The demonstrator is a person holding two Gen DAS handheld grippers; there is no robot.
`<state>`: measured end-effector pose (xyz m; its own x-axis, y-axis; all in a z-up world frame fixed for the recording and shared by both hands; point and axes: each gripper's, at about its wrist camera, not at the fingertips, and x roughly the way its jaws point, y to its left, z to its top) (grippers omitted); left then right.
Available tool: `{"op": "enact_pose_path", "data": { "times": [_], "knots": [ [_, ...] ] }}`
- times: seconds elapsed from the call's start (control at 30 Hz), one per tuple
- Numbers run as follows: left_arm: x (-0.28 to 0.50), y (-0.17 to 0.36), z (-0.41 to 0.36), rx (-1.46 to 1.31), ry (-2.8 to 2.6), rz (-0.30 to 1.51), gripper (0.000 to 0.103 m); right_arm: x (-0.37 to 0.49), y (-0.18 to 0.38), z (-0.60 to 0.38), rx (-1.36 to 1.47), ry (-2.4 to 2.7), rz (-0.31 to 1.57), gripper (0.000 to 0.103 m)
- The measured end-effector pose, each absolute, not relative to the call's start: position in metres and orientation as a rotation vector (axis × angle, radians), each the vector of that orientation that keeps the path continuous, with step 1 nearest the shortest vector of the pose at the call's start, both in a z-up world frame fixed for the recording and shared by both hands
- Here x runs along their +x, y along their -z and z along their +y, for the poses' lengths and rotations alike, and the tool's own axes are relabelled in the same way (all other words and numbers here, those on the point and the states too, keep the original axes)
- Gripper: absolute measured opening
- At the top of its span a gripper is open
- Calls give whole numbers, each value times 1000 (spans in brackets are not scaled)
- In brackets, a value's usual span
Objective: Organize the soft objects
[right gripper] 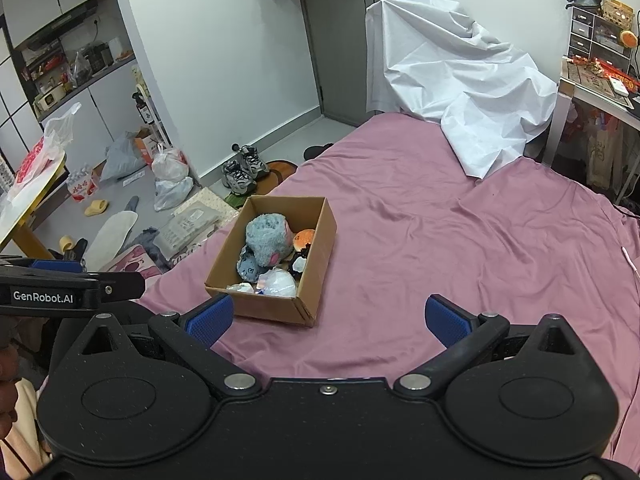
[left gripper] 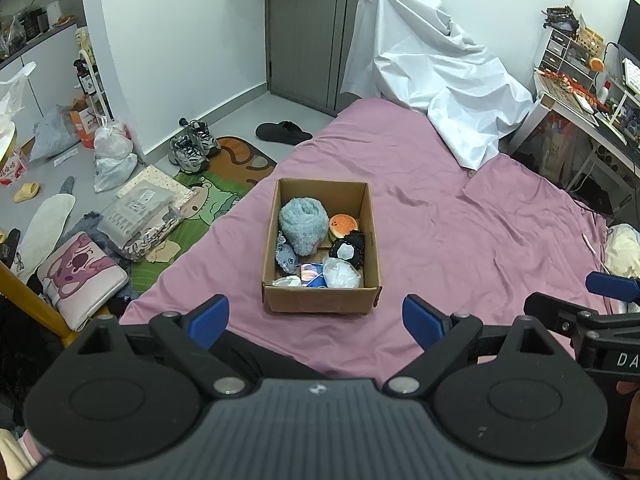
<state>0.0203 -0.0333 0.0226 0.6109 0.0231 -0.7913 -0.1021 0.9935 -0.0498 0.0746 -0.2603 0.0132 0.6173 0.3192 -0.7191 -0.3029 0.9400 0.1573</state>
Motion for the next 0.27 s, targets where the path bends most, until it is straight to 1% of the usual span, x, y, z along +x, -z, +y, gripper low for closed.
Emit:
{"op": "enact_pose_path", "data": {
  "times": [0.27],
  "knots": [
    [26, -18, -35, -94, -63, 915, 93, 77, -13, -262, 33, -366, 835, 103]
  ]
}}
